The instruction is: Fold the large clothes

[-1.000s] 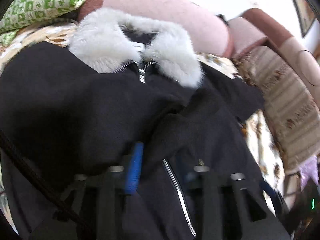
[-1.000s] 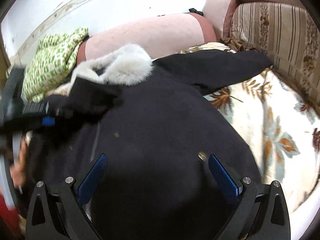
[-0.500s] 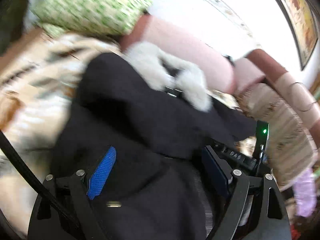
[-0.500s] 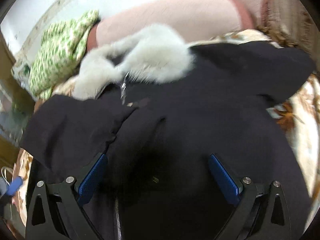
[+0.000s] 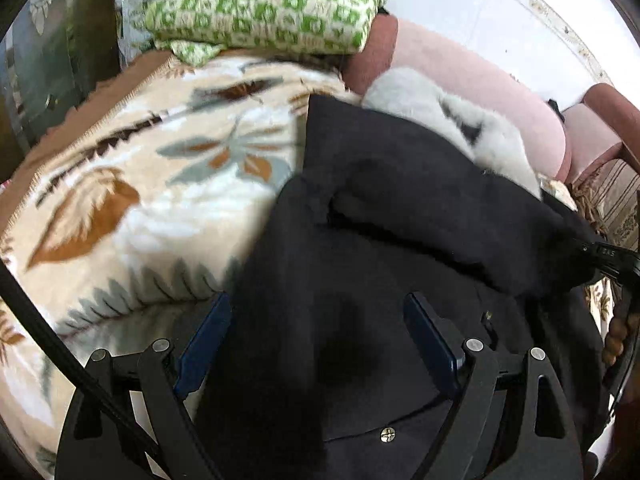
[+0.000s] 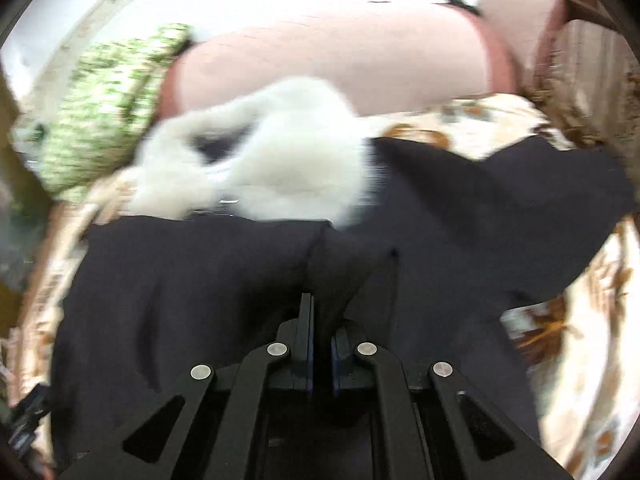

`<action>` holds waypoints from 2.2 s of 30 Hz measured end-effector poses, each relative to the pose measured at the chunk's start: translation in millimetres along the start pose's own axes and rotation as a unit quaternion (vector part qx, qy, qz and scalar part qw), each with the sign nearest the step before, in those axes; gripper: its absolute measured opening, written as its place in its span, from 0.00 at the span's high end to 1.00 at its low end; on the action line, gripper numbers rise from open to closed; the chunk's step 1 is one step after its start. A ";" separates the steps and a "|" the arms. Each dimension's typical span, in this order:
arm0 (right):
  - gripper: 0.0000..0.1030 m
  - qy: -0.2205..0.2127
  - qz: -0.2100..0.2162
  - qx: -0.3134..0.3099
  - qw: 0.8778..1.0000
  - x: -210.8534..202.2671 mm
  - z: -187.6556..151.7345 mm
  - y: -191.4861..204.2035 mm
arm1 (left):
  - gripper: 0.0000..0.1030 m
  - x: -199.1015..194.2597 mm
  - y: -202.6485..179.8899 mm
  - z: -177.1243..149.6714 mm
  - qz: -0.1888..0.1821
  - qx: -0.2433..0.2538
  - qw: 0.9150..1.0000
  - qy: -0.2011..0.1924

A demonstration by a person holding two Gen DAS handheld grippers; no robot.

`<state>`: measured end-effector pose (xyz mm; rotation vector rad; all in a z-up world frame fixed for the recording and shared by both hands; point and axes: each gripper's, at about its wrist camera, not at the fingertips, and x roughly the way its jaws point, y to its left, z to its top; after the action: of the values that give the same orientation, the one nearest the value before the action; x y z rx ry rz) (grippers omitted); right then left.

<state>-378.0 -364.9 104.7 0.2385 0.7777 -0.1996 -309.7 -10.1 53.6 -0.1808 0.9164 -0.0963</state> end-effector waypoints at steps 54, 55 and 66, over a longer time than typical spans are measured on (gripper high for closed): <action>0.98 -0.110 -0.106 0.255 0.955 -55.6 89.0 -324.7 | 0.03 32.8 15.3 -23.5 0.023 -0.020 1.000 -0.004; 0.98 -0.116 -0.105 0.239 0.958 -65.5 93.0 -313.2 | 0.03 32.5 15.8 -23.4 0.021 -0.021 1.000 -0.004; 0.81 -0.127 -0.002 0.016 0.992 -138.6 120.4 -83.0 | 0.03 24.4 21.4 -23.7 -0.004 -0.035 0.999 -0.005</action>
<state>-416.1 -466.0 274.8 0.2372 0.5218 -0.2408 -313.6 4.3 16.2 -0.2493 0.9092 -0.0706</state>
